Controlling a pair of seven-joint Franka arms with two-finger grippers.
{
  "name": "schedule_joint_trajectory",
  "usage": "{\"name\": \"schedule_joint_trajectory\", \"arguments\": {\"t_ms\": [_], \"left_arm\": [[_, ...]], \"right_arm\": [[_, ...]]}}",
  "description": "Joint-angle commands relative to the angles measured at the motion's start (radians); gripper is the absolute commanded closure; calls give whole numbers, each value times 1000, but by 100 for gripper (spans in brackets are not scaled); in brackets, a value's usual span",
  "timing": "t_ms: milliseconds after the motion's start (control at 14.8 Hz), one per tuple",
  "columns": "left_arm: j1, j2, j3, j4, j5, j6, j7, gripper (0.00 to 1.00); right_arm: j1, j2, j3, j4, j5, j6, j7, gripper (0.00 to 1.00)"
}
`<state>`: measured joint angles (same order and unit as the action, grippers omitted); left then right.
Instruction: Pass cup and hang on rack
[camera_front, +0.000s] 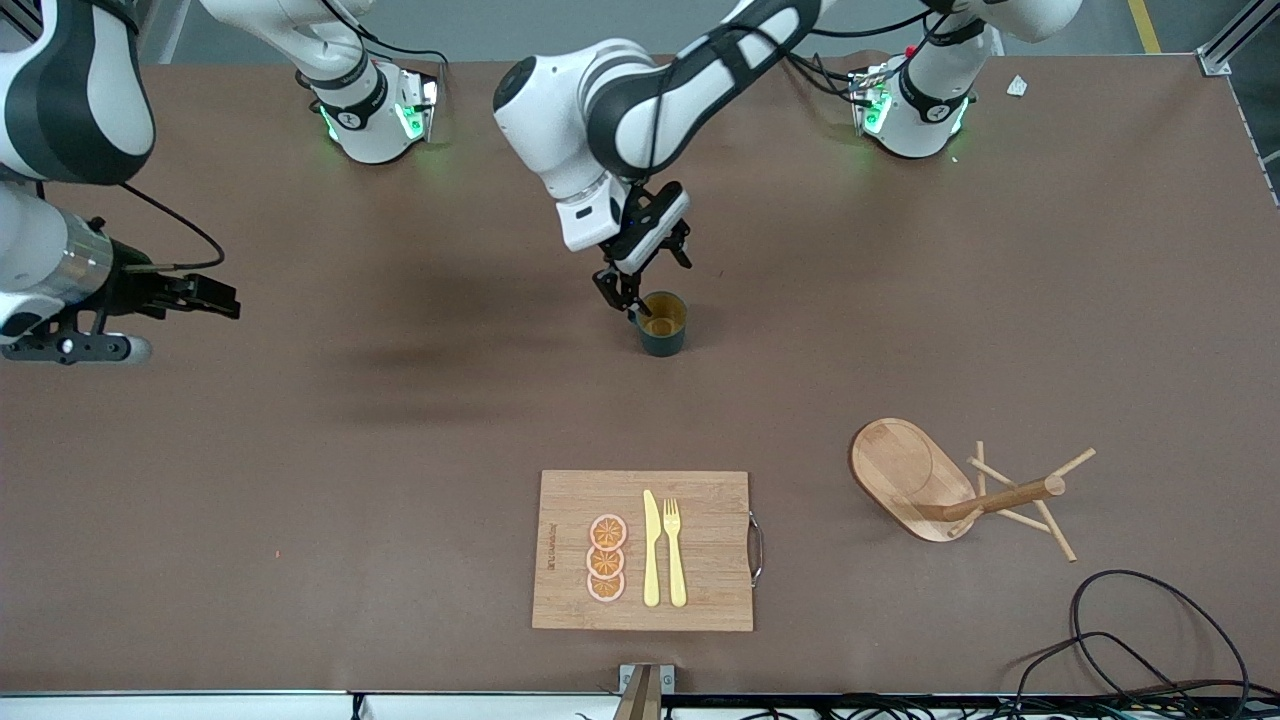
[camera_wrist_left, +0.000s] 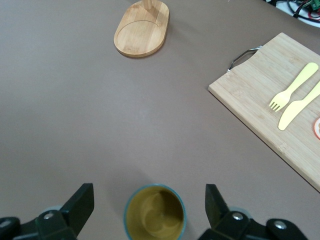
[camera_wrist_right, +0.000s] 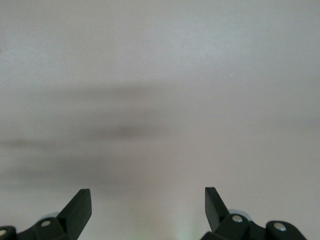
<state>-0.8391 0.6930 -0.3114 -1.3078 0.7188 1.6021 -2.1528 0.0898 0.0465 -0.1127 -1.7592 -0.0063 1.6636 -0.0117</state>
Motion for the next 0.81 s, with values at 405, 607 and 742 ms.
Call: {"name": "schedule_joint_trajectory", "arguments": {"t_ms": [405, 607, 742], "left_arm": [[-173, 195, 123, 73, 59, 82, -257, 1], [-201, 247, 143, 79, 60, 107, -305, 1], [-254, 275, 202, 88, 59, 128, -323, 1]], "right_arm": [[-59, -77, 34, 15, -12, -82, 58, 0], [-65, -108, 59, 7, -11, -111, 79, 0], [-82, -125, 85, 4, -1, -125, 104, 0]]}}
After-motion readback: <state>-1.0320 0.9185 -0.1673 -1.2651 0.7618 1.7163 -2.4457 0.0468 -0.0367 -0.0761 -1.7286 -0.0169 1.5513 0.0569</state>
